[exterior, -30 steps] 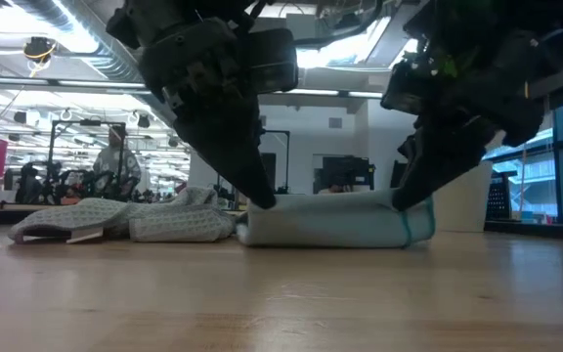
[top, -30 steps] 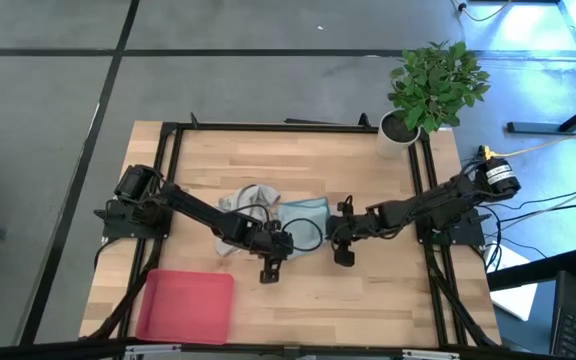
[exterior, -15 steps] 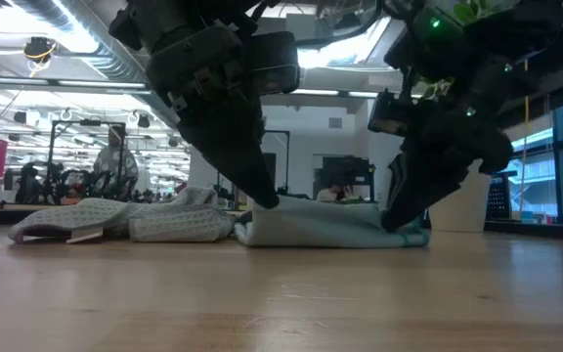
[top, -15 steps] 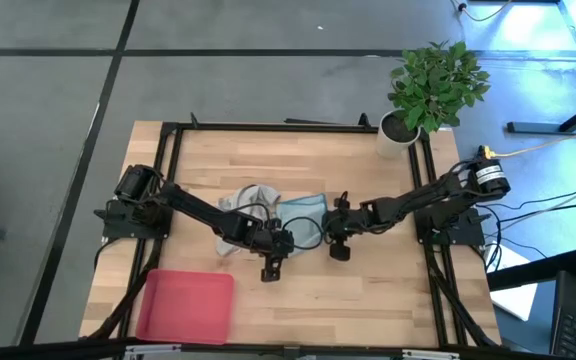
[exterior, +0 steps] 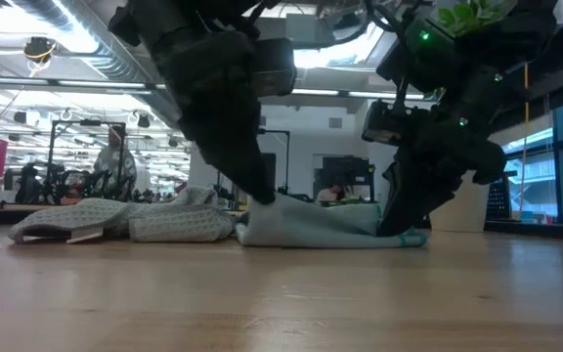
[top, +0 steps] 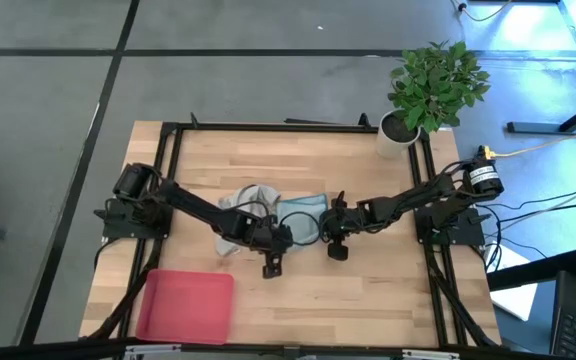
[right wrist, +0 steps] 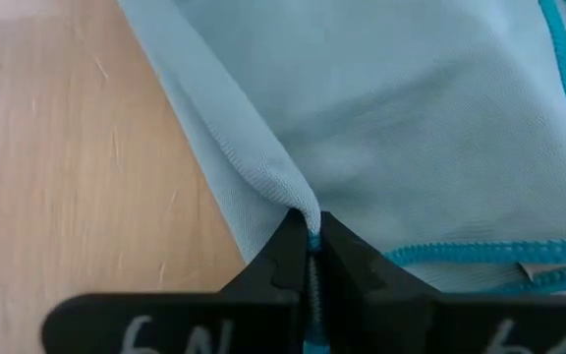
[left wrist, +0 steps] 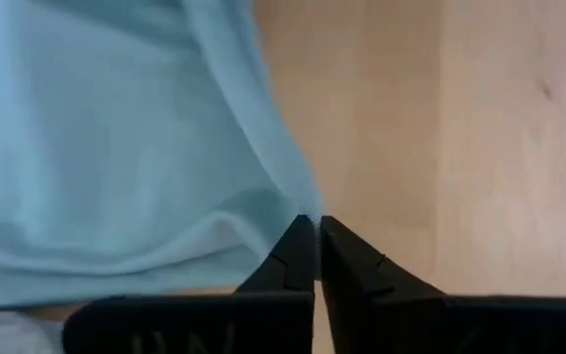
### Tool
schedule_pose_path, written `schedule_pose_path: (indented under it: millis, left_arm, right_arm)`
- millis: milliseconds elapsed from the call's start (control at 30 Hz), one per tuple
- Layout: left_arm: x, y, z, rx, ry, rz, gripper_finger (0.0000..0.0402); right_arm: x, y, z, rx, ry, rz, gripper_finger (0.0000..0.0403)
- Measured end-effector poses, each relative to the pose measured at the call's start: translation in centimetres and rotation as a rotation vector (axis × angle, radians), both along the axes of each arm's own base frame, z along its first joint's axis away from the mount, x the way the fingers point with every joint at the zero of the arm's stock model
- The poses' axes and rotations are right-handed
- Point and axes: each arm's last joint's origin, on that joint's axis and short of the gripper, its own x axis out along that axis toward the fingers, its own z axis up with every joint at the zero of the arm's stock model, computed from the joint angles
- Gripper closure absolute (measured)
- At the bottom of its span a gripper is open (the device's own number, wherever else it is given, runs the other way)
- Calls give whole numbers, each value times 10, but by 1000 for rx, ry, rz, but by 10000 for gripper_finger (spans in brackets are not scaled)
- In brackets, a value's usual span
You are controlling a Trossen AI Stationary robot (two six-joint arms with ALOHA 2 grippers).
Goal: Roll microfiber towels into tight, uniform cylinder then place into a basket
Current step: Roll the blue towel
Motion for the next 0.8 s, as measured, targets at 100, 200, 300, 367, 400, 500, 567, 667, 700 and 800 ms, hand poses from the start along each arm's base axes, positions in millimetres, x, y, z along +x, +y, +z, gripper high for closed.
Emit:
schedule_pose_path:
  millis: [100,200,300,367,400,500,567,667,700,800]
  left_arm:
    - [0,9,-1,12,10,78,401]
    - [1,17,-1,14,13,125,401]
    - [-1,24,-3,11,56,170,401]
    - [-4,28,-5,11,97,201,401]
    - [-5,29,-6,14,112,209,401]
    - [-6,31,-7,21,123,217,401]
    - [-5,31,-9,27,127,209,401]
    - [-4,32,-14,32,141,211,401]
    - [-4,33,-17,34,149,212,401]
    - [-2,34,-23,44,165,207,401]
  right_arm:
    - [0,0,0,-1,1,0,388]
    - [0,0,0,-1,2,1,388]
    - [0,0,-1,-1,3,2,388]
    - [0,0,-1,-1,4,2,388]
    - [0,0,-1,-1,5,2,388]
    - [0,0,-1,-1,5,2,388]
    - [0,0,-1,-1,5,3,388]
    - [0,0,-1,3,5,0,388]
    - [0,0,-1,4,5,-1,387]
    - [0,0,-1,5,4,-2,378]
